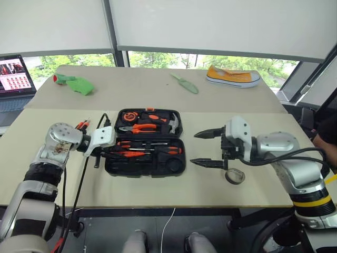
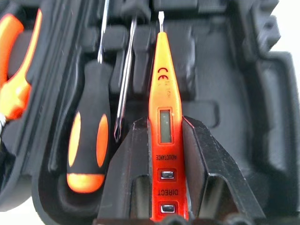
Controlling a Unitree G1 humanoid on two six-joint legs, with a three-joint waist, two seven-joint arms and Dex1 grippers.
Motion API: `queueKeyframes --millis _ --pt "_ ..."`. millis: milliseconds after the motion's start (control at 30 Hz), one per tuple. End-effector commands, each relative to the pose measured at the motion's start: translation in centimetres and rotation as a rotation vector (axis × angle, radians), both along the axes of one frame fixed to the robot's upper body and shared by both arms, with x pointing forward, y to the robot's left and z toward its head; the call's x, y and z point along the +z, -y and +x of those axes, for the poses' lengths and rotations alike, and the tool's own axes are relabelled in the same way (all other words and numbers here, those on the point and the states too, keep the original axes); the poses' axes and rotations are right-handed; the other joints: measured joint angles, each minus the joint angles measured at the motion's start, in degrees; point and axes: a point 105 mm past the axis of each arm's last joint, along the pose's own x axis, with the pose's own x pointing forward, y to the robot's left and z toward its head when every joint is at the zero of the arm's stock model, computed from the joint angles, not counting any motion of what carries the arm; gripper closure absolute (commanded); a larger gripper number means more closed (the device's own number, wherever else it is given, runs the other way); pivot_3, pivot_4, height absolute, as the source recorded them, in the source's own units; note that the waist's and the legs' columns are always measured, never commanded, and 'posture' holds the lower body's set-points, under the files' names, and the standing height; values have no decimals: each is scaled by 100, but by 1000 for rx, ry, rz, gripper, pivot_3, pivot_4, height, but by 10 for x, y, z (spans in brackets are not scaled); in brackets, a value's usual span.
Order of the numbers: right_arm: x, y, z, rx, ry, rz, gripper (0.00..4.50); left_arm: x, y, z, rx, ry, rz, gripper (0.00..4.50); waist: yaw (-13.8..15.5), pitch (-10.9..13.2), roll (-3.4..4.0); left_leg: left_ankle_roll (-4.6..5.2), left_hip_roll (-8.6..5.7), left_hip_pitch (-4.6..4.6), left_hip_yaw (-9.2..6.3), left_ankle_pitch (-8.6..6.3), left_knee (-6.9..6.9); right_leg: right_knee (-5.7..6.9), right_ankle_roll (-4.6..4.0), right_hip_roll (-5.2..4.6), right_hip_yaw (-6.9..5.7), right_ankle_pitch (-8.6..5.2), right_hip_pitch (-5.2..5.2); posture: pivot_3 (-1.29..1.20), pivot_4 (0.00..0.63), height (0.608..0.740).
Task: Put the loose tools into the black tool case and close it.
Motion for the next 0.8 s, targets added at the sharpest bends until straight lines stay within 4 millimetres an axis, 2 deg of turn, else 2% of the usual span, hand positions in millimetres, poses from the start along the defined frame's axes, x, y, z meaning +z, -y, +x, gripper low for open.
queueKeyframes --millis 33,167,367,633,667,800 --pt "9 3 -3 -16 41 15 0 2 4 6 -30 53 43 4044 6 0 0 0 0 0 0 0 2 0 0 0 0 0 1 0 150 740" --pt "6 3 -4 -19 31 21 0 -1 8 6 -65 46 71 4044 11 0 0 0 0 0 0 0 13 1 4 -1 0 3 5 0 150 740" --pt "4 3 -4 -22 26 27 0 -7 0 7 -96 59 191 4044 8 0 0 0 1 0 -1 0 17 4 5 1 0 4 6 0 150 740" --pt "4 2 -2 -26 23 34 0 -13 3 3 -89 -9 162 4044 -2 -1 1 0 2 2 -2 0 20 8 5 1 0 4 7 0 150 740" --pt "4 2 -2 -26 22 35 0 -12 3 2 -82 -11 147 3244 -4 -1 1 0 2 2 -2 0 20 8 5 1 0 4 7 0 150 740" --pt "5 1 -2 -18 15 41 0 14 12 4 -106 59 -43 2179 -20 -1 1 1 3 1 -2 -1 20 8 5 3 1 4 6 0 150 740"
